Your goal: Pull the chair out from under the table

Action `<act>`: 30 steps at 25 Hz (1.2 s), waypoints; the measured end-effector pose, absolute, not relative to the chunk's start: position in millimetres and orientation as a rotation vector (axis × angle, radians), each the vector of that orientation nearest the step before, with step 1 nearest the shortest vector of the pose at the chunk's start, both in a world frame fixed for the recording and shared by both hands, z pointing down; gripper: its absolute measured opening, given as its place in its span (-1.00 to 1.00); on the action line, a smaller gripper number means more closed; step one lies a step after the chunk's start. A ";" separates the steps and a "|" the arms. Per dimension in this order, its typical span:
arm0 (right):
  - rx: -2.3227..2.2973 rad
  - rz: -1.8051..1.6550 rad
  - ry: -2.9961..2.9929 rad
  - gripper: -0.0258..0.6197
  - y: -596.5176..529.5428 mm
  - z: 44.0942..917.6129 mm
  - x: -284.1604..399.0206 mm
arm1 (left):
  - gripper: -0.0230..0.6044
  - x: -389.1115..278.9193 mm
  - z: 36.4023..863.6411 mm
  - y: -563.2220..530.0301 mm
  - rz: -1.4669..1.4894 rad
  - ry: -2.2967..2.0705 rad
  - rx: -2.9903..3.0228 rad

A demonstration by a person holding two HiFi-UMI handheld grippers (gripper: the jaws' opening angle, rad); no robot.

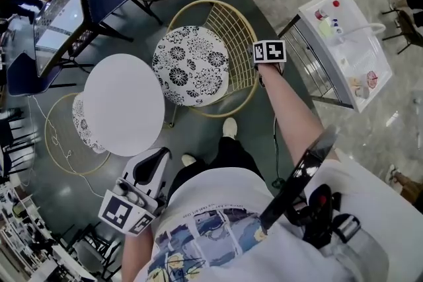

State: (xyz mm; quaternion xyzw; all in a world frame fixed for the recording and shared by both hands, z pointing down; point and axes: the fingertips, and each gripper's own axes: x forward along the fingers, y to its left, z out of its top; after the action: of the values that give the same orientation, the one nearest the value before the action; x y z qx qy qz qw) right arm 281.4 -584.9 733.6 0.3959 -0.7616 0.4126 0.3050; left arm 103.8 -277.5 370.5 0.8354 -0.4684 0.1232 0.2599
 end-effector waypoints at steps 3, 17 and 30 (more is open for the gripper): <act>1.101 1.124 -1.986 -0.80 -594.9 727.6 284.5 | -0.89 87.4 367.0 -283.6 0.329 -1.262 2.251; 1.297 1.158 -1.948 -0.82 -562.5 717.3 259.5 | -0.89 -42.5 372.0 -233.6 0.356 -1.175 2.299; 1.404 1.186 -1.889 -0.82 -584.9 739.8 294.3 | -0.89 -83.1 401.5 -240.3 0.389 -1.113 2.283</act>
State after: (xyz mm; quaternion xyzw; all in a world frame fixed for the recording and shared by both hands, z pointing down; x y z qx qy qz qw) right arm 294.3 -584.9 739.8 0.5158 -0.6939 0.4357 0.2504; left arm -83.1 -240.3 401.5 0.8523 -0.4156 0.1452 0.2824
